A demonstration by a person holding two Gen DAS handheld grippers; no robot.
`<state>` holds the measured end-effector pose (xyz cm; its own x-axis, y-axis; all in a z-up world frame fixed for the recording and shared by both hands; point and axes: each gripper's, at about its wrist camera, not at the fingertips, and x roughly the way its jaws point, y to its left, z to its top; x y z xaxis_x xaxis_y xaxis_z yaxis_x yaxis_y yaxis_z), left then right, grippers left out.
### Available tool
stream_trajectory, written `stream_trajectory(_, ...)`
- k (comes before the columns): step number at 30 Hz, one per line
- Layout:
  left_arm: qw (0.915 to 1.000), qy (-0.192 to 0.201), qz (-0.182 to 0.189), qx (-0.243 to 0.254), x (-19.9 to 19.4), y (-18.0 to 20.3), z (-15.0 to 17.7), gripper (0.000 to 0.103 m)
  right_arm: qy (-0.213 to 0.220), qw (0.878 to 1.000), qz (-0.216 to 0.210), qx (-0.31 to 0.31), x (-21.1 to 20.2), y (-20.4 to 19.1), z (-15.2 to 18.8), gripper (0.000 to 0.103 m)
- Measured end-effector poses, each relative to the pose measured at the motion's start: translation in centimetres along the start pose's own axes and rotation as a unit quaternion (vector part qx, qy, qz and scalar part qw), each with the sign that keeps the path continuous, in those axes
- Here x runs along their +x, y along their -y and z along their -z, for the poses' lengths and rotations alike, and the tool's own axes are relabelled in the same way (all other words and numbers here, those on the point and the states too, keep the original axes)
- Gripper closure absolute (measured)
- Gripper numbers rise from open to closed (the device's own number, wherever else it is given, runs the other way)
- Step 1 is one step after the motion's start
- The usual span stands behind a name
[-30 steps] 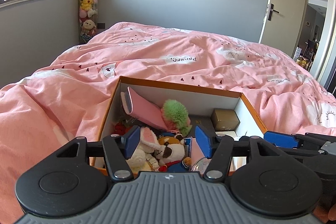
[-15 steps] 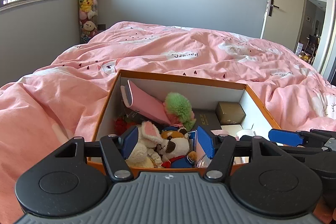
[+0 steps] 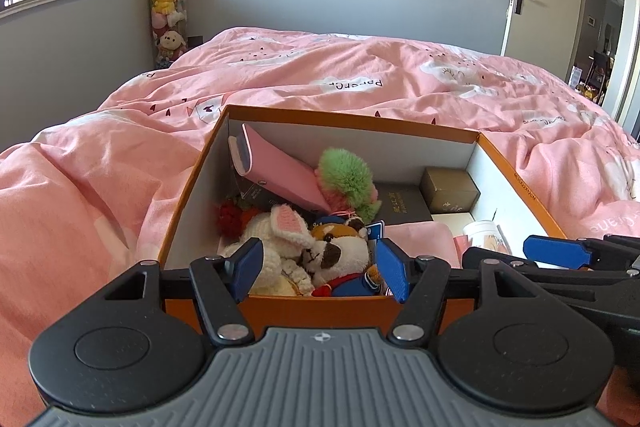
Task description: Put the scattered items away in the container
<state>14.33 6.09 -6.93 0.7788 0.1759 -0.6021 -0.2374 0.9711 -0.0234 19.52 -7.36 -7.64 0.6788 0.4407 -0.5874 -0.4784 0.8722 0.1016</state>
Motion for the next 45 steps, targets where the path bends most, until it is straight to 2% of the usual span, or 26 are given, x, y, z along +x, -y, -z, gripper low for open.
stream_trajectory(16,0.9997,-0.011,-0.014,0.019,0.57,0.56,0.24,0.028,0.001,1.000,-0.005,0.015,0.10,0.48,0.50,0.037)
stream_trajectory(45,0.9996,-0.018,-0.014,0.018,0.86,0.48,0.47,0.027,0.000,1.000,-0.005,0.016,0.13,0.59,0.64,0.037)
